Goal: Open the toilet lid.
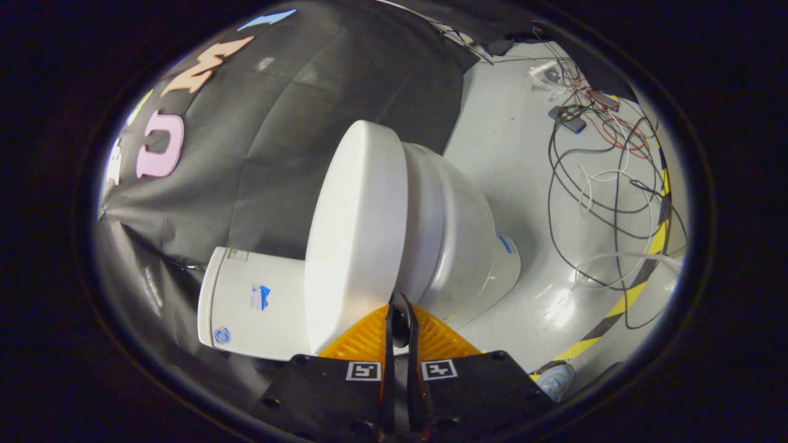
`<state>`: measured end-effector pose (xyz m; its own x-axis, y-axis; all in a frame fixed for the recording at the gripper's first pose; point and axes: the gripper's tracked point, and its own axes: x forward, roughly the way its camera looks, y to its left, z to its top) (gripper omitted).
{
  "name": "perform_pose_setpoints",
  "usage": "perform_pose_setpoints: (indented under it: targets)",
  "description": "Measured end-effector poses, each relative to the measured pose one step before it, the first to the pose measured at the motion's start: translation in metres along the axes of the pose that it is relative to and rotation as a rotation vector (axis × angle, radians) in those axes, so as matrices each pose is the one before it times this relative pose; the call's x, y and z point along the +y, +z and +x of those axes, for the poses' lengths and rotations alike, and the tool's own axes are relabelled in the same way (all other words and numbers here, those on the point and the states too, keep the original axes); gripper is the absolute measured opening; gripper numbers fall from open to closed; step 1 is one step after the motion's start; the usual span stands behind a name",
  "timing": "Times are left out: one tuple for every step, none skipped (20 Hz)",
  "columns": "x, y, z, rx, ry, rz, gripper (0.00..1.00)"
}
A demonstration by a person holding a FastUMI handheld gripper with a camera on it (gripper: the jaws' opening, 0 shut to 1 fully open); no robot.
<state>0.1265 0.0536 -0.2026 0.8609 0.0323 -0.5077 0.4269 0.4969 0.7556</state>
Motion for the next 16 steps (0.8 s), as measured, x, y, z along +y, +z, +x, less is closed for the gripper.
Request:
perform_pose_setpoints:
  targets:
    - [0.00044, 0.00093, 0.00027, -0.01005, -0.00475, 0.00446, 0.10]
    - [-0.00112, 0.00032, 0.00101, -0.00638, -0.01251, -0.00043, 0.10]
    - [-0.00012, -0.00029, -0.00358, -0.00239, -0.01443, -0.00023, 0.10]
    - [-0.00245, -0.00192, 0.00540, 0.00382, -0.02168, -0.00744, 0.09]
    - [0.00015, 0.00139, -0.00279, -0.00748, -0.01003, -0.01157, 0.10]
    - [0.00191, 0.00036, -0.00111, 0.00151, -0.00103, -0.00590, 0.10]
    - [0.00157, -0.00010, -0.00189, -0.00077, -0.00151, -0.00694, 0.10]
    - [-0.00257, -0.01831, 0.00828, 0.00446, -0.01708, 0.00922, 0.10]
    - [0.00386, 0.01795, -0.00897, -0.01190, 0.00606, 0.01349, 0.01]
    - [-0.00040, 0.00235, -0.00041, -0.00546, 0.00060, 0.02173, 0.01]
    - [-0.00058, -0.00029, -0.00073, -0.00421, -0.00986, 0.01172, 0.01]
    - [-0.00102, -0.00089, -0.00192, 0.00065, -0.00759, 0.00215, 0.01]
    - [0.00033, 0.00010, 0.00205, -0.00413, -0.00798, -0.00571, 0.01]
    - [0.00179, 0.00063, -0.00167, -0.00131, -0.00183, -0.00736, 0.01]
    - [0.00455, 0.00030, -0.00042, -0.00199, 0.00213, -0.00846, 0.01]
    - [0.00234, 0.00145, -0.00174, -0.00289, 0.00146, -0.00058, 0.01]
